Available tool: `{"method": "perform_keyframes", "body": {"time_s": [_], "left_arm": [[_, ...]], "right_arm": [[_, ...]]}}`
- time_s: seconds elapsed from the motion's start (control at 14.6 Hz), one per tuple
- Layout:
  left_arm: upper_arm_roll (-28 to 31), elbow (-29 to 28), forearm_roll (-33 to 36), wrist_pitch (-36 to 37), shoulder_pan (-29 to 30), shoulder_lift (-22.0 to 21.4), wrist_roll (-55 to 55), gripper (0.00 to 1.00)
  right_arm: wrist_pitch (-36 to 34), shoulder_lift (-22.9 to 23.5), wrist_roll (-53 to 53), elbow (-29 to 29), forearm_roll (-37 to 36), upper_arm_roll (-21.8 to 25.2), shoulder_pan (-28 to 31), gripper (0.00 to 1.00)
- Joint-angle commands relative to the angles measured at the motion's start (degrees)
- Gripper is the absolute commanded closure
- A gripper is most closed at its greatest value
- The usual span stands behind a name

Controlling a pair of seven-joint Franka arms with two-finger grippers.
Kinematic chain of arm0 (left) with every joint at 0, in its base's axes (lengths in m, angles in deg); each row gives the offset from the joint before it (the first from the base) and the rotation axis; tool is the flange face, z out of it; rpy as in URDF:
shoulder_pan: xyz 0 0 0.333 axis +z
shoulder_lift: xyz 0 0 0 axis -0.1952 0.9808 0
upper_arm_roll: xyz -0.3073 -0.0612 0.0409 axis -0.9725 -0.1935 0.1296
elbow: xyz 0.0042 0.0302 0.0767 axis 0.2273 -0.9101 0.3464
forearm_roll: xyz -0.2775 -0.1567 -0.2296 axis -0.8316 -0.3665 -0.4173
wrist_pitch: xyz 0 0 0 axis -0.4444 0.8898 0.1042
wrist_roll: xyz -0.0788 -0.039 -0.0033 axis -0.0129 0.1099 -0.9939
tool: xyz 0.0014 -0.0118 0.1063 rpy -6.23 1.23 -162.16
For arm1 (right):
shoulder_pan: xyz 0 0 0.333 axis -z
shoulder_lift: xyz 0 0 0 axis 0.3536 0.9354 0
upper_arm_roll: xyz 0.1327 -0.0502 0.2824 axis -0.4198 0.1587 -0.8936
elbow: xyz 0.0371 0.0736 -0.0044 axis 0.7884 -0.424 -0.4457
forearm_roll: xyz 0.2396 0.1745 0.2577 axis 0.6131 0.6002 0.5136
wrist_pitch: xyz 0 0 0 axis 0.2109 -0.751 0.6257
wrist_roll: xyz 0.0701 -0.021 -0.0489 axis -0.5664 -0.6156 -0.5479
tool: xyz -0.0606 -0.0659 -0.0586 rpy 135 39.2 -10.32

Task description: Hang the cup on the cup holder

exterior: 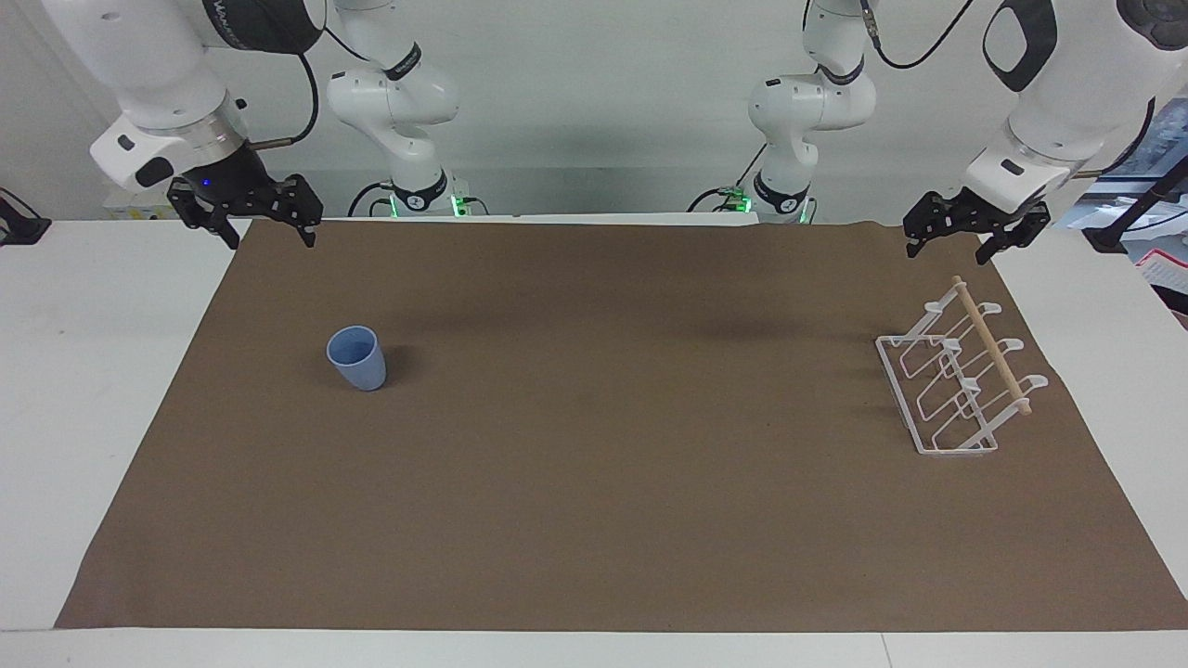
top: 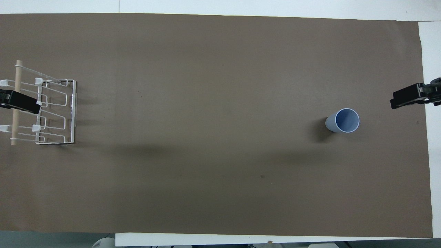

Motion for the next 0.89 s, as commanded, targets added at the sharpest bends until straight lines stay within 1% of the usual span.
{"method": "perform_keyframes", "body": {"time_s": [0.0,0.21,0.27,0.34,0.41,0.55,0.62,0.69,0.82], "left_arm": [[-0.74,1.48,0.68,-0.40,0.36,1.70,-0.43,0.00],[-0.57,1.31,0.51,-0.31,0.71,1.62,-0.52,0.00],[-0.48,1.23,0.42,-0.05,0.71,1.44,-0.52,0.00],[-0.48,1.05,0.42,0.21,0.71,1.35,-0.43,0.00],[-0.57,0.70,0.42,0.22,0.62,1.27,-0.43,0.00],[-0.66,0.35,0.33,0.65,0.62,1.09,-0.52,0.00],[-0.57,0.35,0.33,0.65,0.62,1.09,-0.52,0.00],[-0.66,0.35,0.24,0.74,0.71,1.09,-0.43,0.00],[-0.48,0.17,0.24,0.92,0.36,1.09,-0.43,0.00]], "right_arm": [[0.09,0.58,0.97,0.98,1.02,-0.19,0.26,0.00],[0.35,-0.20,0.70,-1.11,1.11,-0.28,0.18,0.00],[0.70,-1.43,0.61,-3.30,0.94,-0.36,0.00,0.00],[2.88,-2.39,0.27,-5.76,0.94,-0.45,0.17,0.00],[6.99,-3.71,-1.48,-9.79,1.02,-0.45,0.70,0.00],[18.40,-6.52,-4.47,-20.93,1.28,-0.28,1.31,0.00],[23.24,-6.97,-4.83,-25.78,1.46,-0.28,1.84,0.00],[27.03,-6.71,-5.97,-29.04,1.46,-0.28,2.02,0.00],[34.24,-4.53,-11.40,-33.28,1.46,-0.19,3.51,0.00]]}}
